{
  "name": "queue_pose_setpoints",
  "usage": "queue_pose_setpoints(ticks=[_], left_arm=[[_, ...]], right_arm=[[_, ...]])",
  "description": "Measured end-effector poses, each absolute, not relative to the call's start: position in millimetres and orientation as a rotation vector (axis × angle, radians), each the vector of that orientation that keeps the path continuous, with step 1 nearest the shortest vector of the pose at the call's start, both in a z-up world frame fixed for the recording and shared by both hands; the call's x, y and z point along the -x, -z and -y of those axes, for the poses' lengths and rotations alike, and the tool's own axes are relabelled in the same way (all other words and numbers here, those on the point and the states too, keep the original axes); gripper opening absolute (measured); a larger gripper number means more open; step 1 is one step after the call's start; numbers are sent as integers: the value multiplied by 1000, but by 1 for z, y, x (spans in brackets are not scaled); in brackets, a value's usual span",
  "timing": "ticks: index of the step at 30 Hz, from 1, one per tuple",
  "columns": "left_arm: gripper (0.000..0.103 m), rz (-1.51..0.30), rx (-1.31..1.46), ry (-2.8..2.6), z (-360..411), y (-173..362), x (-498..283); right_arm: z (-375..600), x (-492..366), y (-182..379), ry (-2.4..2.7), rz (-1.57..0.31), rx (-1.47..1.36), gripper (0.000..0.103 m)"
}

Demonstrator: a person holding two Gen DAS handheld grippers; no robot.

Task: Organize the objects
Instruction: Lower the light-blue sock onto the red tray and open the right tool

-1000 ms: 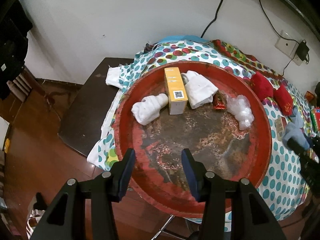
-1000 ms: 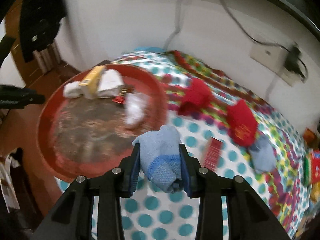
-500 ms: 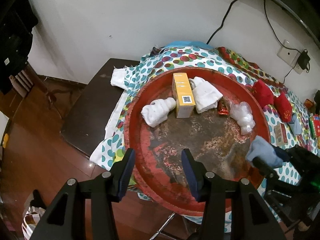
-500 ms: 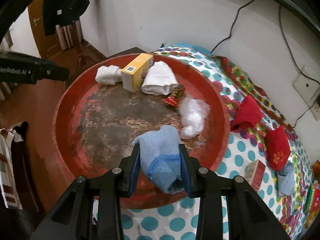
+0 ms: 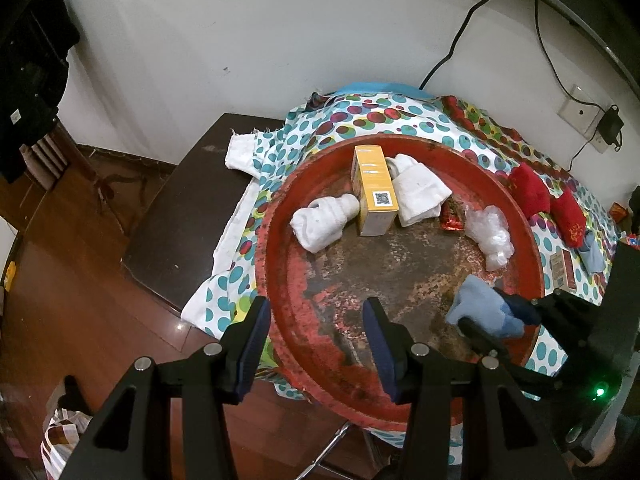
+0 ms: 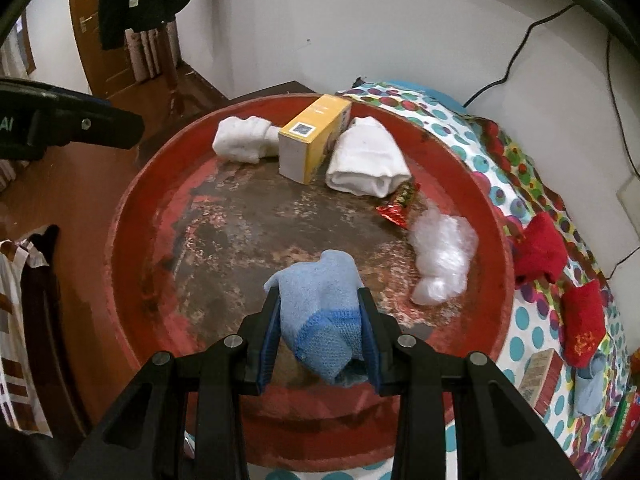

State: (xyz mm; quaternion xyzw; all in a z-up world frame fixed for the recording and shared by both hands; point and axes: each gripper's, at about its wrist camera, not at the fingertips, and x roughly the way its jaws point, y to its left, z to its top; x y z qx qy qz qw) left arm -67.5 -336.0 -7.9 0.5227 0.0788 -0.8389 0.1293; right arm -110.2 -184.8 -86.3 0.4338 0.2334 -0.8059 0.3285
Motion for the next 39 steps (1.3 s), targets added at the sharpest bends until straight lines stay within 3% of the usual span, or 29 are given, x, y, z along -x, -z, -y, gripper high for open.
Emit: queue_pose_setpoints(ticks=[19,27,31,39], left_arm=[[49,-259,-1518,2427,344,9,66],[49,-264,-1525,2424,345,11,67],[49,-260,-1530,2427,343,11,67],[49,-258,-1538,2431,338,12,68]], right_arm=[[200,116,104,2093,-620,-1171,35],[196,121,102,2116,-583,-1178,46],[193,121,93,2146,-572,-1156,61],[184,118,70,2182,-525,-1115,64]])
